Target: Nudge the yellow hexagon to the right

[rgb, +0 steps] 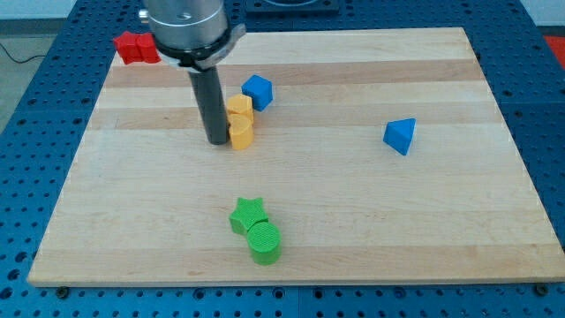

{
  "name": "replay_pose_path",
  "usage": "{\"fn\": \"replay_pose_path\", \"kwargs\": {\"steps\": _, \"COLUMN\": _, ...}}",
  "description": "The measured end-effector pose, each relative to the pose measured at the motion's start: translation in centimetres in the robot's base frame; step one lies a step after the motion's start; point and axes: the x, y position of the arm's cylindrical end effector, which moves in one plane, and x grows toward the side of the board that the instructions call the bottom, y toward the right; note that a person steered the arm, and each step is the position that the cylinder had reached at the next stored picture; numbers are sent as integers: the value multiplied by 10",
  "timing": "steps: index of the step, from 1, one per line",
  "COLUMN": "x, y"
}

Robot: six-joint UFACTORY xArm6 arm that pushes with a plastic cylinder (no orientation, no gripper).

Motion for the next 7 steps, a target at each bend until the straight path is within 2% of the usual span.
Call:
{"fn": "replay_pose_path", "kwargs": {"steps": 1, "x": -1, "y": -15}}
{"fn": "replay_pose_path", "kwargs": {"steps": 2, "x": -14, "y": -65}}
{"fn": "replay_pose_path", "kwargs": {"steps": 3, "x": -41, "y": -73}}
{"fn": "replay_pose_path", "kwargs": {"steps": 4, "x": -55, "y": -45}}
{"fn": "replay_pose_path", "kwargs": {"steps": 6, "x": -55, "y": 17}}
{"fn": "replay_pose_path", "kwargs": {"steps": 7, "x": -67, "y": -3}}
